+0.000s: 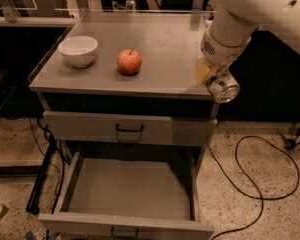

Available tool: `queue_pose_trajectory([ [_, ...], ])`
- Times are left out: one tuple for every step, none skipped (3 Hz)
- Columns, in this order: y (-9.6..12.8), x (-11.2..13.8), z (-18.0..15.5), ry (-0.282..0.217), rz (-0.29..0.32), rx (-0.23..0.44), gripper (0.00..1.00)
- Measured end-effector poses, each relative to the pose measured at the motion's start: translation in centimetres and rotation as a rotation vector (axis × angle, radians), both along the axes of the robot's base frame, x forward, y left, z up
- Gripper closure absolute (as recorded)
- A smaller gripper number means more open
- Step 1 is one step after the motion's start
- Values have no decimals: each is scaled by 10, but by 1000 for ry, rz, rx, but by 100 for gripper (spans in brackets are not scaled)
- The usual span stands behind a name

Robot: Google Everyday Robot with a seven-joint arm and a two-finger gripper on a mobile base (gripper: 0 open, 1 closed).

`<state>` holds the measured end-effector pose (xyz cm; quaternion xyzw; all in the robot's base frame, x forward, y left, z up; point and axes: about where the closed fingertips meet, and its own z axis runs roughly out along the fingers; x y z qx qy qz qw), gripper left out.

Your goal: Place 7up can into middle drawer

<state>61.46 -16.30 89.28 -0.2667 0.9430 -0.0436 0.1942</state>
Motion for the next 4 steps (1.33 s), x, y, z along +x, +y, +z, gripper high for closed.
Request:
queue_pose_trajectory([
  [-1, -17, -20, 36, 5, -21, 100],
  [7, -32, -22, 46, 22, -29, 100],
  [14, -58, -38, 97, 28, -15, 100],
  [26, -84, -56, 171, 36, 23, 100],
])
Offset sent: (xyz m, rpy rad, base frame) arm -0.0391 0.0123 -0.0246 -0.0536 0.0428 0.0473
